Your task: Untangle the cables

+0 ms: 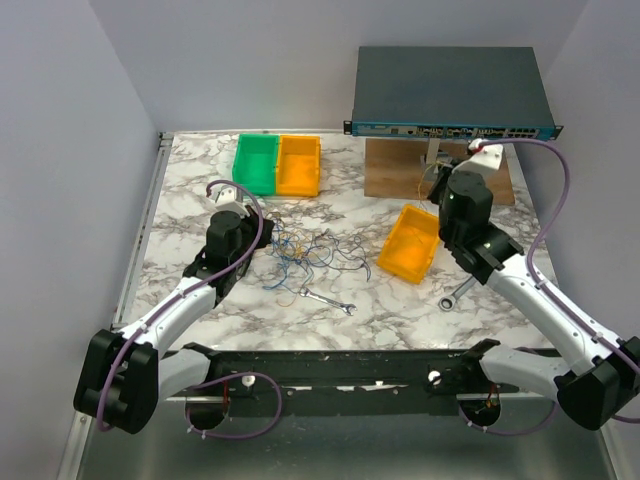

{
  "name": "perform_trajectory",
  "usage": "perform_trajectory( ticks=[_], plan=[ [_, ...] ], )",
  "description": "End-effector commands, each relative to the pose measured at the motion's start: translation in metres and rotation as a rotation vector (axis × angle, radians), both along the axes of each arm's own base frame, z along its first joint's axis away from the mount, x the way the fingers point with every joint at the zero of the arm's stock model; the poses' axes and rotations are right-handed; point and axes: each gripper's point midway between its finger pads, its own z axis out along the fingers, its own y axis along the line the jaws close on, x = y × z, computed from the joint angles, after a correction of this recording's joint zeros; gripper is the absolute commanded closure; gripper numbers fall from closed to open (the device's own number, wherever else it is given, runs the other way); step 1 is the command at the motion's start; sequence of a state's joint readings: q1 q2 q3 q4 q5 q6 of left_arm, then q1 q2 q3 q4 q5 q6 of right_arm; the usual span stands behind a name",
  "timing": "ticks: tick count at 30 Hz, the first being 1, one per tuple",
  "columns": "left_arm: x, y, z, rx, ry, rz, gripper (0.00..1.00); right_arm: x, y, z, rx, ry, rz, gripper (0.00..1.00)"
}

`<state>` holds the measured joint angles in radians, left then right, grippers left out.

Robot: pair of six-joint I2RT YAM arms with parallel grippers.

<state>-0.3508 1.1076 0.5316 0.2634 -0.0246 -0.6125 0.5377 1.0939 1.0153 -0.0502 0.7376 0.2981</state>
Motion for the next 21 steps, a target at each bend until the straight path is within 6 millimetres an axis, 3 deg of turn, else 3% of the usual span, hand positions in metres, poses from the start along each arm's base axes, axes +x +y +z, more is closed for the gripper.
perform_trajectory(
  ticks=[1, 4, 10, 14, 18, 21],
  plan=[
    [0.005, -0.005, 0.015, -0.01, -0.039, -0.024, 0.96, -0.003, -0.014, -0.012, 0.038, 0.001, -0.061, 0.99],
    [0.005, -0.005, 0.015, -0.01, -0.038, -0.023, 0.96, 0.002, -0.008, 0.011, 0.043, -0.03, -0.029, 0.99],
    [0.005, -0.005, 0.015, -0.008, -0.038, -0.024, 0.96, 0.003, 0.012, 0.121, 0.103, -0.197, 0.099, 0.99],
    [0.005, -0.005, 0.015, -0.008, -0.038, -0.024, 0.96, -0.002, 0.01, 0.192, 0.127, -0.309, 0.113, 0.99],
    [0.006, -0.005, 0.015, -0.008, -0.038, -0.024, 0.96, -0.006, -0.004, 0.238, 0.113, -0.375, 0.051, 0.99],
    [0.005, -0.005, 0.015, -0.009, -0.039, -0.023, 0.96, -0.011, -0.012, 0.258, 0.107, -0.409, 0.021, 0.99]
  ],
)
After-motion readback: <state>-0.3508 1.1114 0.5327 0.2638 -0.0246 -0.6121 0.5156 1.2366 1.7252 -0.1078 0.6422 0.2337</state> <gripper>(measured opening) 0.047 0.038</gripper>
